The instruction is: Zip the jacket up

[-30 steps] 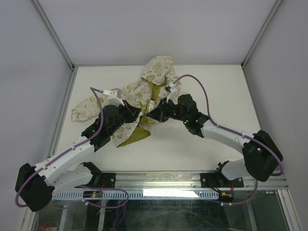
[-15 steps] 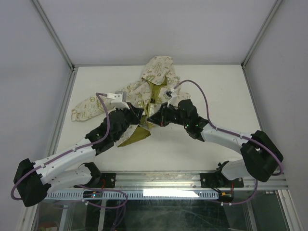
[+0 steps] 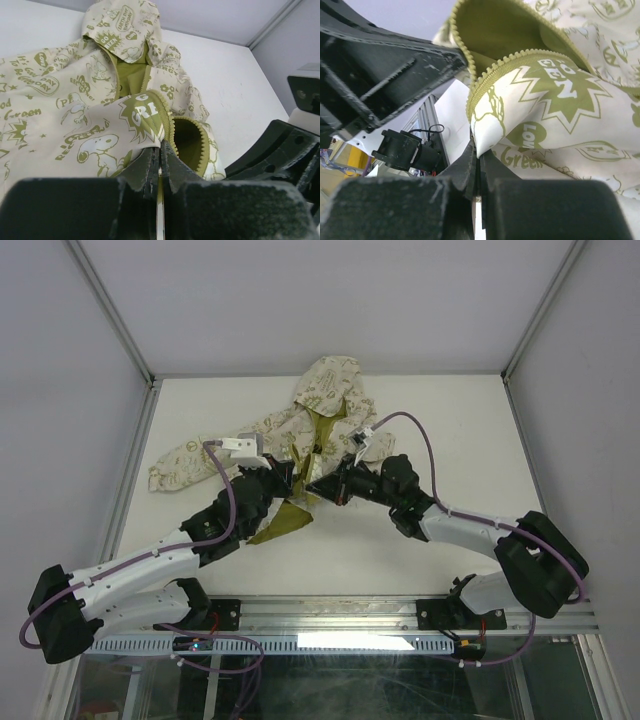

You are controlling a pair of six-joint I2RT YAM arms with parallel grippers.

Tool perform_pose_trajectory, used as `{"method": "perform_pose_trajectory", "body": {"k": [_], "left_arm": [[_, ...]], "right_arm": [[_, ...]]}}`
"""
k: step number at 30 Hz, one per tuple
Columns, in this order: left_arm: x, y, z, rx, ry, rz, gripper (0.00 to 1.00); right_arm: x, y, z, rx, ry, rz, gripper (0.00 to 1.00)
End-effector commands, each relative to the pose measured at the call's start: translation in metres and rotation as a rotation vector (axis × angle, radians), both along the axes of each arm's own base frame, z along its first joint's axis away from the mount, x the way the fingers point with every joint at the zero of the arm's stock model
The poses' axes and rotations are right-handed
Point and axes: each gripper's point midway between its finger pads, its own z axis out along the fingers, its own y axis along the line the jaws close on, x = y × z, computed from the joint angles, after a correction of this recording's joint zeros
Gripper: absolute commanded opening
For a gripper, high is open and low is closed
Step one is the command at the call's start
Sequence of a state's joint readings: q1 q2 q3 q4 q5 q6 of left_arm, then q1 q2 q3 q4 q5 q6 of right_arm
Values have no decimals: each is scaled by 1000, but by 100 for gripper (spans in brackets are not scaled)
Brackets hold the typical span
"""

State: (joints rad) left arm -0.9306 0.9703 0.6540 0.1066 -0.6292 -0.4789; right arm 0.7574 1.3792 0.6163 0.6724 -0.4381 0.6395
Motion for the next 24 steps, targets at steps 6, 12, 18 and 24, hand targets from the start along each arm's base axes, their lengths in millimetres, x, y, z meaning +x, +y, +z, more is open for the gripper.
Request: {"method": "perform_pose_trajectory", "body": {"k": [6, 12, 18, 24], "left_arm": [[3, 3, 31, -19, -93, 42, 0], [2, 0, 31, -15, -96, 30, 0], [1, -2, 31, -18, -96, 20, 0], [0, -3, 29, -13, -95, 11, 0]], "right_arm": [[9, 3, 45, 115, -146, 25, 0], [16, 3, 47, 115, -141, -8, 0], [20, 10, 56, 124, -152, 3, 0], [21, 12, 59, 126, -155, 10, 0]]}}
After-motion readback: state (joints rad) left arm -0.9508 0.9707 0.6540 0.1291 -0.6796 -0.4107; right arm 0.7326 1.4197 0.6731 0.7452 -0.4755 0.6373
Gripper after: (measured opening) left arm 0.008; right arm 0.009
